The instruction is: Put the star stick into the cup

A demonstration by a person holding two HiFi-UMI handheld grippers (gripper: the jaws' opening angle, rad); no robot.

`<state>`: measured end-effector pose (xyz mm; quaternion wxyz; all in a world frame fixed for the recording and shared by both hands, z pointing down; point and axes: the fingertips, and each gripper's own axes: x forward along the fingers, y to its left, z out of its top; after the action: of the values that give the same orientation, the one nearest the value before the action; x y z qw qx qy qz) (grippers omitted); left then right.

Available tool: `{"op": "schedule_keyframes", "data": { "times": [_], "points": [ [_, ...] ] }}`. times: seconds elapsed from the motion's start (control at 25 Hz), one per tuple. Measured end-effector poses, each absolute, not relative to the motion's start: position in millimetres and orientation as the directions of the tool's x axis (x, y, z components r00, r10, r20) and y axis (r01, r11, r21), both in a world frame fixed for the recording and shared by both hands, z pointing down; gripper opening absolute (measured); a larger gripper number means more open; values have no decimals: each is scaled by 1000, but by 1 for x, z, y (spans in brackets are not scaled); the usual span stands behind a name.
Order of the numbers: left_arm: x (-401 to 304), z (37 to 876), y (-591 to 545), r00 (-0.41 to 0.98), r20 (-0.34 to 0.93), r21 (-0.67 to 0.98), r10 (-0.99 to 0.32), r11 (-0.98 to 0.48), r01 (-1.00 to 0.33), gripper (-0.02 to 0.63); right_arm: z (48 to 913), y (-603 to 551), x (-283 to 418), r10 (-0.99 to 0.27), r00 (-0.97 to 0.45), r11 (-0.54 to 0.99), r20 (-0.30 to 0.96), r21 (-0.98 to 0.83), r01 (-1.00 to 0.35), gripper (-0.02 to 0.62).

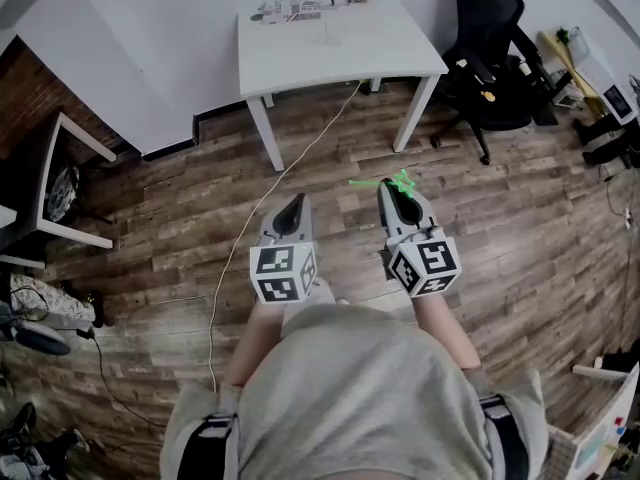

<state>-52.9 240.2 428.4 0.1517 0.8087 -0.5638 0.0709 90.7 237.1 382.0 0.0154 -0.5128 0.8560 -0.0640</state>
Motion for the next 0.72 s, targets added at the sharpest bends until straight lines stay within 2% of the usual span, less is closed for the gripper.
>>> {"op": "schedule_keyframes", "data": {
  "times": [0.72],
  "points": [
    [-39, 425, 252, 333, 290, 141, -897, -304, -942, 9, 375, 247, 99, -864, -504, 500, 2, -124, -857, 9]
  ]
}}
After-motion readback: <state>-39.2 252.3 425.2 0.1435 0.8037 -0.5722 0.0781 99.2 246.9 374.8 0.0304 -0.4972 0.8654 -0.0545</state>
